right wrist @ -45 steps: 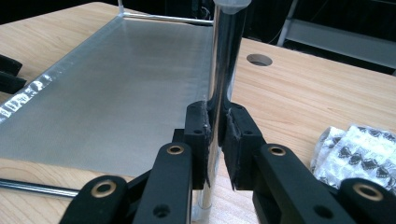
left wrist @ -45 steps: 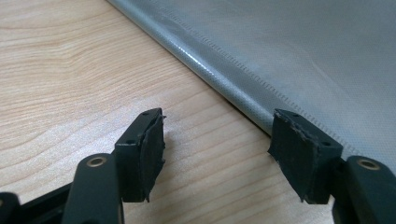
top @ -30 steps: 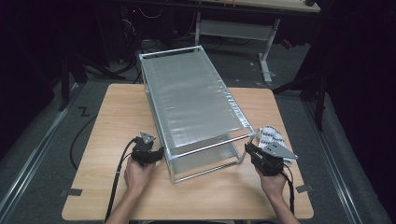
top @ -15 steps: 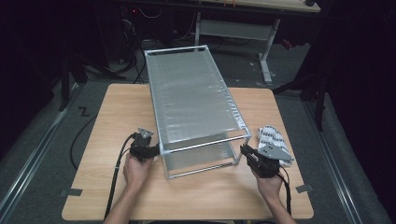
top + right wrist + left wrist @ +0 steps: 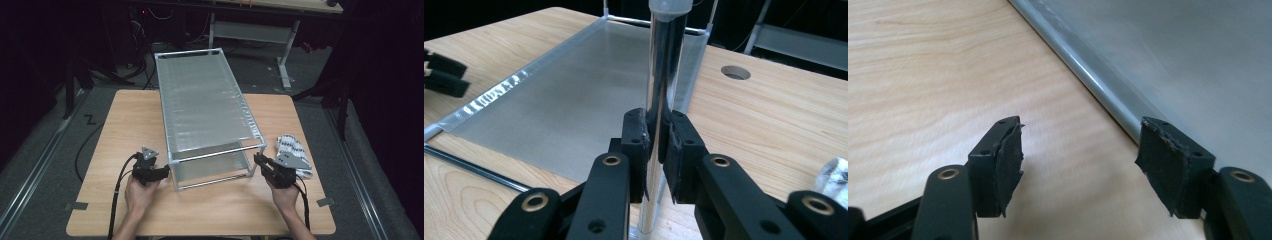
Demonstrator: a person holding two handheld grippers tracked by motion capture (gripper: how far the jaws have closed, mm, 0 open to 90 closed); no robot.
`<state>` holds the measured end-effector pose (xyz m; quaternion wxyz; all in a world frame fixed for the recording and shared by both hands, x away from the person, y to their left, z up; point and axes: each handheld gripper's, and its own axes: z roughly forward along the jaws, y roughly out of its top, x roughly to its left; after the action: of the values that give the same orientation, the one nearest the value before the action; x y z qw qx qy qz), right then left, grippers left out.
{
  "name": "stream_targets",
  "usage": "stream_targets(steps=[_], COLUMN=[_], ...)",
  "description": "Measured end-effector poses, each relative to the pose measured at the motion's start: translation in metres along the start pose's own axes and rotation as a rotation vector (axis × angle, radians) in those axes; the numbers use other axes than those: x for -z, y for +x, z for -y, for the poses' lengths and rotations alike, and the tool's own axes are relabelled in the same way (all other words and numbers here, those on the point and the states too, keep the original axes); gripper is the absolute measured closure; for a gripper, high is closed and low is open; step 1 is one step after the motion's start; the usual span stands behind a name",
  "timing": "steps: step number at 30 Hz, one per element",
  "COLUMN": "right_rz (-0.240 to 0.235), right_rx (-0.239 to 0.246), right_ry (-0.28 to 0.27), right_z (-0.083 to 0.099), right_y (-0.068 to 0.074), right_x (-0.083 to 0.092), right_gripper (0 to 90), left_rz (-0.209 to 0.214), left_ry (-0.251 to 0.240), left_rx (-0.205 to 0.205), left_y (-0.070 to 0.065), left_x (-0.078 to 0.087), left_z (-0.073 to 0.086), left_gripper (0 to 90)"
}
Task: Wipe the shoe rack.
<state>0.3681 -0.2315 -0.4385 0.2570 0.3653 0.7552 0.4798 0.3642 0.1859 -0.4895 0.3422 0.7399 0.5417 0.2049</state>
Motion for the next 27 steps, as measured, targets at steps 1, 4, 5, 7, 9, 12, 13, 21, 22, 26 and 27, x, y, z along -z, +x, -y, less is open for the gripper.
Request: stream_targets(steps=[1, 4, 5, 7, 9, 12, 13, 21, 22, 26, 27], right_rz=[-0.001, -0.001, -0.001, 0.002, 0.008, 0.016, 0.017, 0.038, 0.038, 0.039, 0.040], right_rx=[-0.002, -0.003, -0.003, -0.001, -0.004, -0.005, -0.006, -0.010, -0.010, -0.006, -0.005], right_ry=[0.000, -0.002, -0.003, -0.002, 0.000, 0.002, 0.002, 0.008, 0.008, 0.013, 0.014], right_z=[0.000, -0.001, -0.001, -0.002, -0.002, -0.004, -0.004, -0.007, -0.007, -0.008, -0.008], right_y=[0.001, 0.003, 0.003, 0.004, 0.005, 0.006, 0.006, 0.008, 0.008, 0.008, 0.008], right_x=[-0.001, -0.003, -0.004, -0.005, -0.007, -0.010, -0.011, -0.018, -0.018, -0.018, -0.018], right_gripper=[80.6, 80.6, 80.6, 80.6, 80.7, 80.7, 80.7, 80.7, 80.7, 80.7, 80.7], left_rz=[0.005, 0.004, 0.003, -0.005, -0.009, -0.004, 0.001, 0.021, 0.021, 0.032, 0.037], left_ry=[-0.013, -0.026, -0.030, -0.042, -0.048, -0.051, -0.053, -0.039, -0.037, -0.027, -0.021], left_rx=[0.008, 0.016, 0.020, 0.029, 0.039, 0.038, 0.037, 0.005, -0.004, -0.031, -0.041], left_y=[0.000, 0.001, 0.001, 0.001, 0.001, -0.001, -0.003, -0.017, -0.019, -0.031, -0.034], left_x=[0.004, 0.015, 0.018, 0.024, 0.028, 0.034, 0.035, 0.037, 0.036, 0.035, 0.034], left_z=[0.003, 0.011, 0.013, 0.018, 0.021, 0.027, 0.029, 0.038, 0.040, 0.046, 0.046], left_gripper=[34.5, 34.3, 34.2, 34.1, 34.1, 33.6, 33.5, 31.3, 31.1, 30.6, 30.6])
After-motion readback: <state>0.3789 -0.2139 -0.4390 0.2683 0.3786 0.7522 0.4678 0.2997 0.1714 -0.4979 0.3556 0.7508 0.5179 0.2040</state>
